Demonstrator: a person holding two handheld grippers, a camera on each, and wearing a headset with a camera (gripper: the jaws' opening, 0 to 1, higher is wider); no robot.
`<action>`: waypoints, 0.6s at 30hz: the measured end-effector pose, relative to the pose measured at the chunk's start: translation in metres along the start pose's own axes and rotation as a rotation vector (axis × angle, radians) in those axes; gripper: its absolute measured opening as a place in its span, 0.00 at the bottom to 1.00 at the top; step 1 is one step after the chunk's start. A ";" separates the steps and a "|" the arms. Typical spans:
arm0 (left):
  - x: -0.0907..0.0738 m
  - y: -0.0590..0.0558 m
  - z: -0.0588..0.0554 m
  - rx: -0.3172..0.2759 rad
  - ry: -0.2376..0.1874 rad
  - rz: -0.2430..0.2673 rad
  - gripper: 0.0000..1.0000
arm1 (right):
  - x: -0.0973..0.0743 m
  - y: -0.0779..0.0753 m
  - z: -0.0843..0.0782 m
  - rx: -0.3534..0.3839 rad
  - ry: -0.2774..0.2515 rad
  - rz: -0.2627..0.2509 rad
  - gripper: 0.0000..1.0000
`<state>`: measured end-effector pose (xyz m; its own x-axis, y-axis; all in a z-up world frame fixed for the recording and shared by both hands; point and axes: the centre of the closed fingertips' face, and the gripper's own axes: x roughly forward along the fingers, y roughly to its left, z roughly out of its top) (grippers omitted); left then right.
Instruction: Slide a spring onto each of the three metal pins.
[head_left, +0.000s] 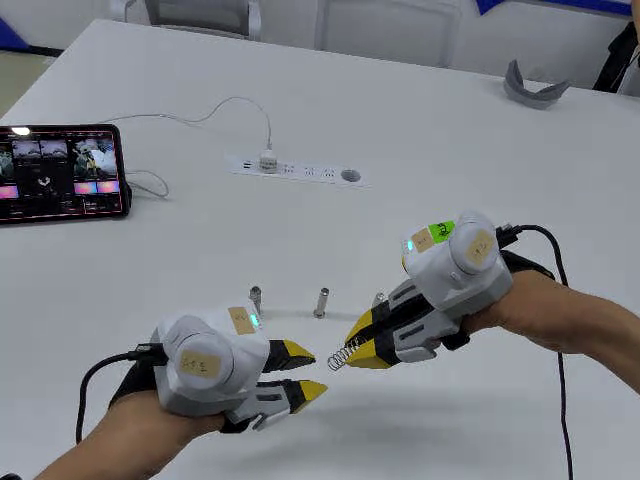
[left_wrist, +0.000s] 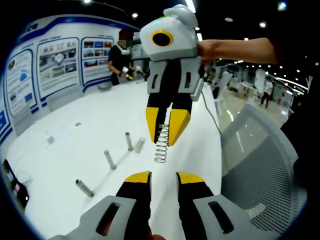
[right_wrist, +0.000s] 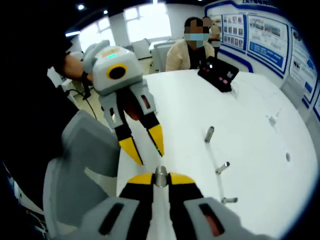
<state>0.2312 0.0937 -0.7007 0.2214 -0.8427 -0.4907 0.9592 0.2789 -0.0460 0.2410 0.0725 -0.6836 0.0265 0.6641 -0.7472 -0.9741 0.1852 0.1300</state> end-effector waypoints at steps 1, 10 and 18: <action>-0.001 0.001 -0.001 -0.003 0.002 0.003 0.21 | -0.001 -0.001 -0.001 0.002 0.001 -0.003 0.12; -0.007 0.011 -0.010 -0.035 0.011 0.042 0.28 | -0.007 -0.010 -0.011 0.029 0.010 -0.031 0.12; -0.014 0.023 -0.017 -0.069 0.012 0.083 0.33 | -0.010 -0.020 -0.018 0.045 0.030 -0.061 0.12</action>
<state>0.2468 0.1194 -0.7093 0.2967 -0.8101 -0.5056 0.9234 0.3783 -0.0643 0.2563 0.0488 -0.6908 0.0781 0.6287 -0.7737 -0.9599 0.2571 0.1121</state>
